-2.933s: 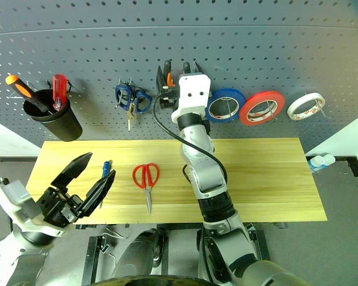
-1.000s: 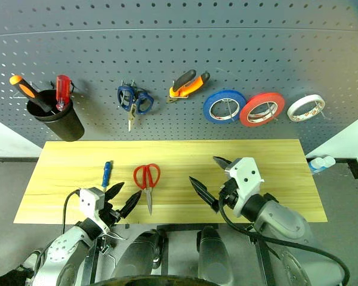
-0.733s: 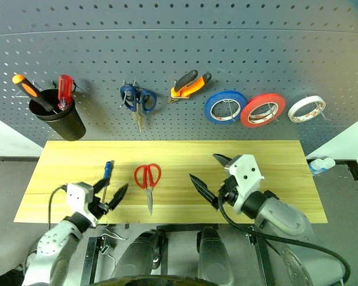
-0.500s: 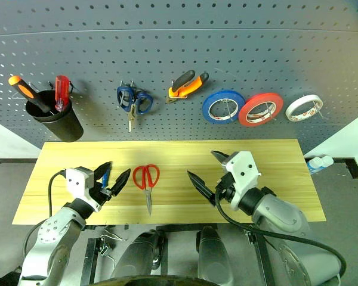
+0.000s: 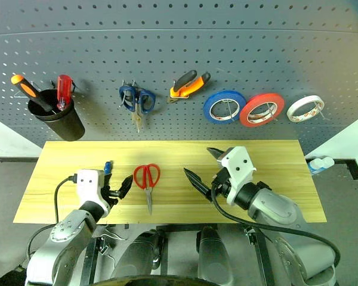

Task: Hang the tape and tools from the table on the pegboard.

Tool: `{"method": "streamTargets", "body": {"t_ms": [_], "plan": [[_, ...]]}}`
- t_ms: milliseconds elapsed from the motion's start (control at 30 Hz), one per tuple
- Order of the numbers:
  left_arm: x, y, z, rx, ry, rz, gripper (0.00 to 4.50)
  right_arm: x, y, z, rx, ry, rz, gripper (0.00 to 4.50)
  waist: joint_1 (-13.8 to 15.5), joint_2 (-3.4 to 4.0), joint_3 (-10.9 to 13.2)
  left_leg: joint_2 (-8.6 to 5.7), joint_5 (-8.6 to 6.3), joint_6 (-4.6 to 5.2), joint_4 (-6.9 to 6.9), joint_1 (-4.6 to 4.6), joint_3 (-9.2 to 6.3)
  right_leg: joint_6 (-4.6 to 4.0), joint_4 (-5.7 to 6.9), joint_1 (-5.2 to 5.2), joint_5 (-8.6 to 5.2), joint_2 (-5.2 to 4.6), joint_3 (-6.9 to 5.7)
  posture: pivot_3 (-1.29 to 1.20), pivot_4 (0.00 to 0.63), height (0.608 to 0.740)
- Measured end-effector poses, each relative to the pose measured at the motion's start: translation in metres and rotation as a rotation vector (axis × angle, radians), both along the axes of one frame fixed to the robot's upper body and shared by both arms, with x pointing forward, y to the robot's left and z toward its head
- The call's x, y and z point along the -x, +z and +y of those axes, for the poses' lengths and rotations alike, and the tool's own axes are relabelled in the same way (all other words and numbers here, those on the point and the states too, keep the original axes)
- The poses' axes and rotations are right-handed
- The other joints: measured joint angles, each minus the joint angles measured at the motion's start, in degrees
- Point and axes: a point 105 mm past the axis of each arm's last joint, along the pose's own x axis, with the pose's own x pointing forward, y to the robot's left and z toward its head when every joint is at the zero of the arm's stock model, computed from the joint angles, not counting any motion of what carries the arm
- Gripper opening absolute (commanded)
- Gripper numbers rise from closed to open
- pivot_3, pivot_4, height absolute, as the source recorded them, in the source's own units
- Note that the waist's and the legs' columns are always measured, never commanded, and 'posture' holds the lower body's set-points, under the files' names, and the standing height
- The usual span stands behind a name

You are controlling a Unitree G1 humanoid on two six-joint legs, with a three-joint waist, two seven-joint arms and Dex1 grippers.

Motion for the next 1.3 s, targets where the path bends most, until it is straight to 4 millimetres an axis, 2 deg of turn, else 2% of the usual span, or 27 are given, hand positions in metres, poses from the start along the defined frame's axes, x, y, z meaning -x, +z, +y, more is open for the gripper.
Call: {"method": "streamTargets", "body": {"t_ms": [333, 600, 933, 1300], "plan": [[-0.009, -0.027, -0.021, 0.033, 0.06, 0.143, 3.92, -0.001, 0.002, 0.006, -0.006, 0.01, -0.006, 4.48, 0.0, -0.01, 0.0, -0.01, 0.0, 0.0, 0.02, 0.0, 0.01, 0.0, 0.01, 0.0, 0.0, 0.0, 0.0, -0.01, 0.238, 0.723], [-0.002, -0.054, -0.035, 0.042, 0.021, 0.289, 3.92, -0.002, 0.001, 0.009, -0.009, 0.002, -0.007, 4.48, 0.0, -0.01, 0.0, -0.01, 0.0, 0.0, 0.02, -0.01, 0.01, 0.0, 0.01, -0.01, 0.0, -0.01, 0.0, -0.02, 0.242, 0.723], [0.002, -0.067, -0.053, 0.072, -0.011, 0.364, 3.92, -0.002, 0.0, 0.009, -0.013, -0.014, -0.002, 4.48, 0.0, -0.01, 0.0, -0.01, 0.0, 0.0, 0.02, -0.01, 0.01, 0.0, 0.01, -0.01, 0.0, -0.01, 0.0, -0.03, 0.248, 0.723], [-0.013, -0.072, -0.056, 0.062, 0.026, 0.368, 3.92, -0.001, -0.003, 0.011, -0.014, -0.023, 0.009, 4.48, -0.1, -0.04, 0.0, -0.01, 0.0, 0.0, 0.03, -0.01, 0.02, 0.01, 0.0, -0.01, 0.0, -0.01, 0.0, -0.04, 0.254, 0.723]]}}
